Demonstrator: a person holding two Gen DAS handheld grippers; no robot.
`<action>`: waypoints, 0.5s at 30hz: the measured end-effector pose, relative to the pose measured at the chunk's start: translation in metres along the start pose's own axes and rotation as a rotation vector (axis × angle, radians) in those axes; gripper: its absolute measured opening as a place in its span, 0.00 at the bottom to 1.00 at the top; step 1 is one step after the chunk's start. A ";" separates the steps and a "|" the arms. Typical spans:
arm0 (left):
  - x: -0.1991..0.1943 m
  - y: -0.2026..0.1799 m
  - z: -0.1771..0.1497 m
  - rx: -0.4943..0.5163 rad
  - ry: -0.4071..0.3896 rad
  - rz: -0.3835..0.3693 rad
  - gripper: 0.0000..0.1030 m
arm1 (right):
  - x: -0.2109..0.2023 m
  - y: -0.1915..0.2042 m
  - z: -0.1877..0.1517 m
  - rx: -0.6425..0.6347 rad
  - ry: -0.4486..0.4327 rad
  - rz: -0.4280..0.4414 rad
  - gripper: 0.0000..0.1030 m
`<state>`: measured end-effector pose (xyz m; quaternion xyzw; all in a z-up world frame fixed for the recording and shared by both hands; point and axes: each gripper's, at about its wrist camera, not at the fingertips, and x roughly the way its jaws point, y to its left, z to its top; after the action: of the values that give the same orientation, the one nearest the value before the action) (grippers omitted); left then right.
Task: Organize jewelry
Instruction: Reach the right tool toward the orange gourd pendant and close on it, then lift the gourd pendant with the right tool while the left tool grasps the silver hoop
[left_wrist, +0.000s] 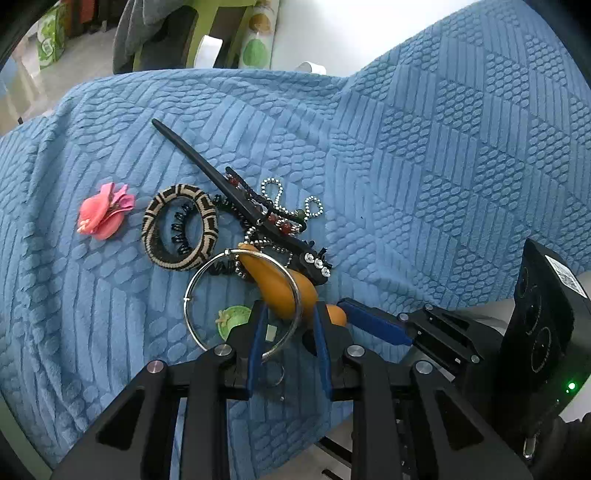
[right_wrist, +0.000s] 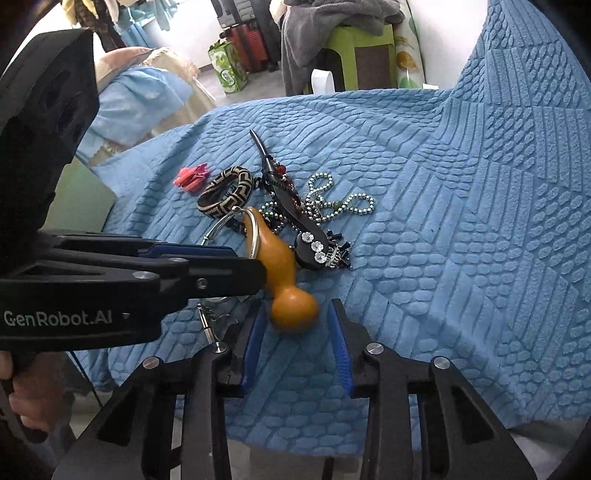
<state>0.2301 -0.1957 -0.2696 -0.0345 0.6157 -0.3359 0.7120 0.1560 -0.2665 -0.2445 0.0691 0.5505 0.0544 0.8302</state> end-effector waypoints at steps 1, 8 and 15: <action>0.002 0.000 0.001 0.002 0.002 0.003 0.23 | 0.001 0.000 0.000 0.000 0.002 0.001 0.28; 0.007 -0.006 0.003 -0.001 -0.021 -0.002 0.25 | 0.009 -0.001 0.002 0.000 0.005 -0.005 0.25; 0.006 -0.006 -0.001 -0.018 -0.044 -0.005 0.23 | 0.011 0.002 0.003 -0.023 -0.005 -0.032 0.24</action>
<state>0.2272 -0.2029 -0.2718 -0.0500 0.6028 -0.3314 0.7242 0.1626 -0.2630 -0.2529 0.0507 0.5488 0.0475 0.8331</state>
